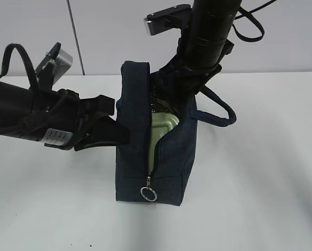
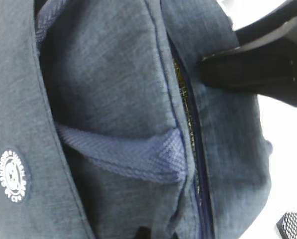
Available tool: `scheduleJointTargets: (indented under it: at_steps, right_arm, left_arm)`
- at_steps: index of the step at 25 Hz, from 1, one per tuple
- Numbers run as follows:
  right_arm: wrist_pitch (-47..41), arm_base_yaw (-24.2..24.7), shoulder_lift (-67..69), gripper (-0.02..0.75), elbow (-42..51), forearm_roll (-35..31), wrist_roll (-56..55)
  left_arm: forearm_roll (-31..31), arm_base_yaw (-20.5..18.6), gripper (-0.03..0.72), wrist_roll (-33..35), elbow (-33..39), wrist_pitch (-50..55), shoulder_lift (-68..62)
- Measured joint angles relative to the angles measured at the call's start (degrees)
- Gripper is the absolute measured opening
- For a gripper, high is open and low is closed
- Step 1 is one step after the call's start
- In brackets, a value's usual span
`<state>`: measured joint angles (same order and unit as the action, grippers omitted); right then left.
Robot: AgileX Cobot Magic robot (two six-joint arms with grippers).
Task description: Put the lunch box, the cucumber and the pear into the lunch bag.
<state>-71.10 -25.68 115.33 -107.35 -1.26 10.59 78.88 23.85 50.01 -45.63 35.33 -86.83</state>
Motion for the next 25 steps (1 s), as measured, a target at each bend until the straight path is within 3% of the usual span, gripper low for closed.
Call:
scheduleJointTargets:
  at_steps: [2,5,16,25]
  right_arm:
    - [0.09,0.00,0.00,0.449,0.00,-0.29,0.13]
    - [0.09,0.00,0.00,0.498,0.00,-1.48,0.13]
    - [0.09,0.00,-3.67,0.512,0.00,-3.73,0.26]
    - [-0.25,0.00,-15.27,0.512,0.00,-3.35,0.15]
  left_arm:
    - [0.00,0.00,0.016,0.00,0.00,0.00,0.00]
    - [0.00,0.00,0.036,0.00,0.00,0.00,0.00]
    - [0.05,0.00,0.076,0.00,0.00,0.05,0.00]
    - [0.05,0.00,0.078,0.00,0.00,0.32,0.00]
